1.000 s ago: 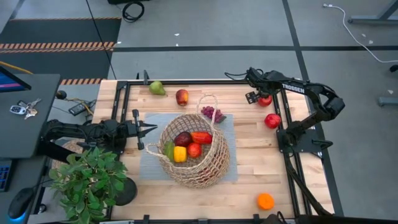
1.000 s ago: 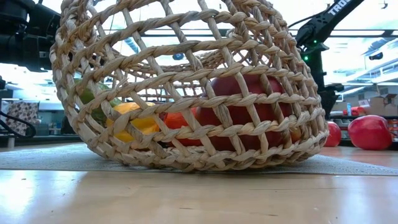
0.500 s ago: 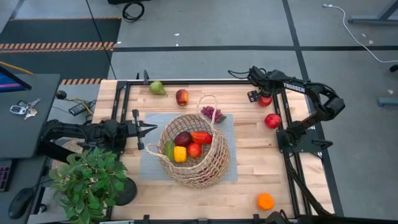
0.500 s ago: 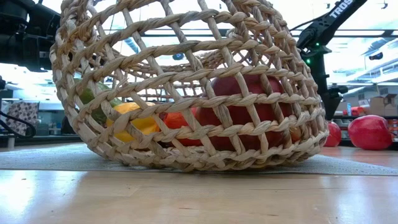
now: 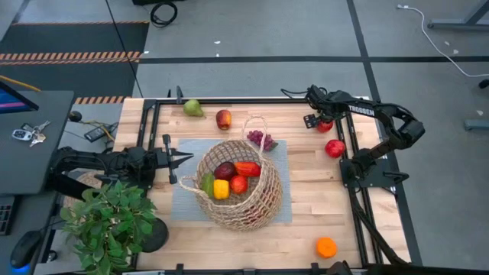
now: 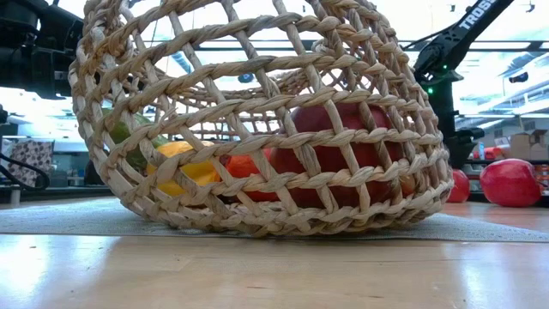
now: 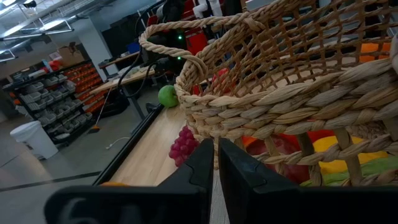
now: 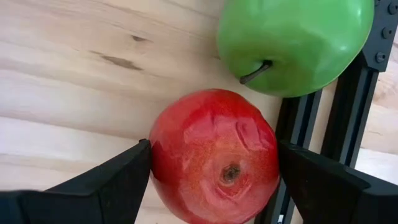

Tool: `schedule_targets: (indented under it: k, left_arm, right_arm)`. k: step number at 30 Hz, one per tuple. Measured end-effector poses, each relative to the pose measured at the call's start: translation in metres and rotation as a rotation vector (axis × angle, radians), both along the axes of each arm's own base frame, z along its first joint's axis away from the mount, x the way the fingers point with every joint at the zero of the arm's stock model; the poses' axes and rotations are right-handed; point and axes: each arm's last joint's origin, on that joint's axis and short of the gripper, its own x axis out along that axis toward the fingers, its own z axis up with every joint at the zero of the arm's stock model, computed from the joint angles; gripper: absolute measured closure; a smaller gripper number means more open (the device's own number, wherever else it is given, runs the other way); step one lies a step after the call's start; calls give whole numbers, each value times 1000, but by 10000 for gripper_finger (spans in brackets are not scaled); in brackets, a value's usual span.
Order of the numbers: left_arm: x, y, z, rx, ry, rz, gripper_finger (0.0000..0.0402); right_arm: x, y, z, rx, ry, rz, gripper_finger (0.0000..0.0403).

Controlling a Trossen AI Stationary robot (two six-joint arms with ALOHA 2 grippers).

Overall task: Build produce basket
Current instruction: Put the red apple into the brown basket

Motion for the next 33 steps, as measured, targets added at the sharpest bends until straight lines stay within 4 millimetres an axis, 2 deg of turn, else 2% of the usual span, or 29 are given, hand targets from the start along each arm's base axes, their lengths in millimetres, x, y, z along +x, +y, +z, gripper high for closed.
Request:
schedule_targets:
  k: [11, 19, 26, 33]
  left_arm:
    - [0, 0, 0, 0, 0, 0, 369]
    - [0, 0, 0, 0, 0, 0, 372]
    - [0, 0, 0, 0, 0, 0, 366]
    - [0, 0, 0, 0, 0, 0, 371]
  right_arm:
    - [1, -1, -2, -4, 14, 66, 52]
    - [1, 0, -3, 18, 7, 107, 6]
    - [1, 0, -3, 21, -3, 98, 4]
    - [2, 0, -3, 24, -16, 85, 22]
